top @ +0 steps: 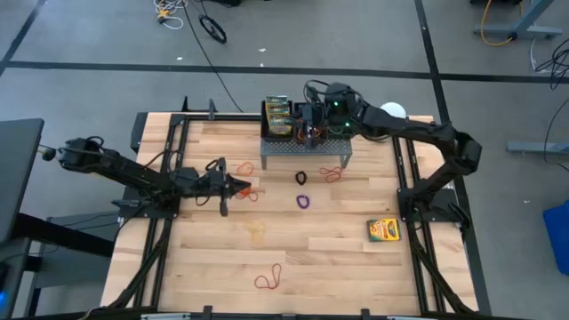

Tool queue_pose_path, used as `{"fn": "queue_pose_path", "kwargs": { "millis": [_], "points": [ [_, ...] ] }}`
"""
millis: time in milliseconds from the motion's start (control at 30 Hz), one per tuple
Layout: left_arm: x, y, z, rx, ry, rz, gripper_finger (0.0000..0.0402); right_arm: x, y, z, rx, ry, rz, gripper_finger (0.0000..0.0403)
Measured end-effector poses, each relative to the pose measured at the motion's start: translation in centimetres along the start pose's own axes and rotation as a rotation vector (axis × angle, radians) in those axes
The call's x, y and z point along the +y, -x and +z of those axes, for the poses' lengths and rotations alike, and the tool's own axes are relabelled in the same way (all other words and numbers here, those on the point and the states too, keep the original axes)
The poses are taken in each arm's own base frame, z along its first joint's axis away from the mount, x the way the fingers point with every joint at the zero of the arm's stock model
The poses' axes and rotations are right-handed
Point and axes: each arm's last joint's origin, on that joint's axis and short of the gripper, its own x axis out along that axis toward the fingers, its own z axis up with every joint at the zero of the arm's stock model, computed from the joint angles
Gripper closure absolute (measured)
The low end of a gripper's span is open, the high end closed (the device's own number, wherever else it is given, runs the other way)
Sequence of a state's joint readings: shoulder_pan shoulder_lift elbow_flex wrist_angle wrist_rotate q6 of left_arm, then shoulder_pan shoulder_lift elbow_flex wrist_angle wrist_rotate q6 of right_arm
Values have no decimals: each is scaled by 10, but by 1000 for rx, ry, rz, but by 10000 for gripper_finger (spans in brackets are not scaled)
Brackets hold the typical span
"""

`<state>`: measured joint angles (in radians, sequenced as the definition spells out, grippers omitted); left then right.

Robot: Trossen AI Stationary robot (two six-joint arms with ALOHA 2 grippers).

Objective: Sort rubber bands into baskets
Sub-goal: Put the crayon box into the left black basket on the shelf, then put the yellow rubber band into the middle black basket on the shelf

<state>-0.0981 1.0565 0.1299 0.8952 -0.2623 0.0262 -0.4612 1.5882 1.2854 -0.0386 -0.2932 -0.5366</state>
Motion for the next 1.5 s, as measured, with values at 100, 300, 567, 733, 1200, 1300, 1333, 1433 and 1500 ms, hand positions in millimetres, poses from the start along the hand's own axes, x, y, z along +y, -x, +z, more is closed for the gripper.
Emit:
{"fn": "queue_pose_path", "kwargs": {
  "millis": [100, 300, 567, 733, 1200, 1300, 1333, 1433, 1500],
  "points": [
    [3, -1, 0, 1, -8, 17, 387, -4, -8, -9, 16, 9, -7, 323],
    [5, -1, 0, 2, -22, 26, 387, -4, -24, -24, 37, 21, 3, 323],
    [5, -1, -1, 8, -25, 26, 387, -2, -34, -30, 46, 49, -18, 301],
    [5, -1, -1, 10, -25, 25, 387, -1, -35, -29, 79, 64, -68, 262],
    [5, -1, -1, 11, -28, 25, 387, 7, -39, -18, 152, 99, -270, 183],
    [5, -1, -1, 12, -32, 25, 387, 10, -40, -12, 145, 107, -326, 171],
    [5, -1, -1, 13, -36, 25, 387, 12, -41, -11, 143, 109, -340, 167],
    [5, -1, -2, 20, -50, 24, 387, 16, -41, -5, 142, 117, -398, 155],
    [5, -1, -2, 25, -55, 24, 387, 20, -42, -1, 156, 125, -439, 149]
  ]
}}
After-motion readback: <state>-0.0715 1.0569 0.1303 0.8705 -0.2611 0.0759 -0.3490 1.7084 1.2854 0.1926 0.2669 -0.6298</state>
